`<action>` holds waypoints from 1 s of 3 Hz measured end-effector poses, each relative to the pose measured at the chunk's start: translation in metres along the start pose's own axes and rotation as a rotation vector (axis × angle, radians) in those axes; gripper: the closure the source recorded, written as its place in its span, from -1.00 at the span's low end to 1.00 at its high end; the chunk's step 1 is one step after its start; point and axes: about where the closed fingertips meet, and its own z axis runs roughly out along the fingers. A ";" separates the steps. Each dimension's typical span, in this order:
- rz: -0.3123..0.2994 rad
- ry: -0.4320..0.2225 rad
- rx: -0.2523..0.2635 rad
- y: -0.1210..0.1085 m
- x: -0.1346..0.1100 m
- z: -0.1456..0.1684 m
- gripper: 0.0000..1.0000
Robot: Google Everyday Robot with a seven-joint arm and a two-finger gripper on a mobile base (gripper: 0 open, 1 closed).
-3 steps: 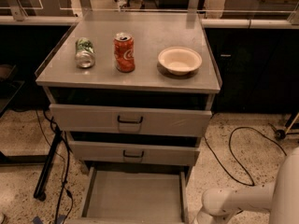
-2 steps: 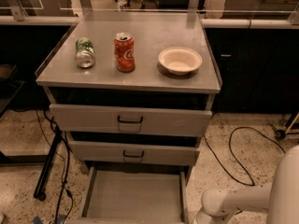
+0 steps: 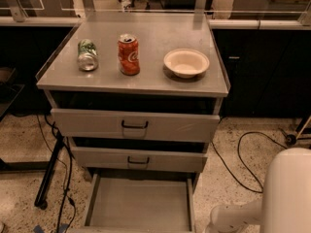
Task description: Close bottom drawer
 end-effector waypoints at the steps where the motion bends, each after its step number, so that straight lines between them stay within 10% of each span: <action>1: 0.003 0.000 -0.001 0.000 0.001 0.001 1.00; 3: 0.071 0.055 -0.022 -0.012 0.007 0.048 1.00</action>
Offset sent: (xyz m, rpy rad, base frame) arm -0.0137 0.0008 -0.0318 -0.0167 0.0939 -0.0287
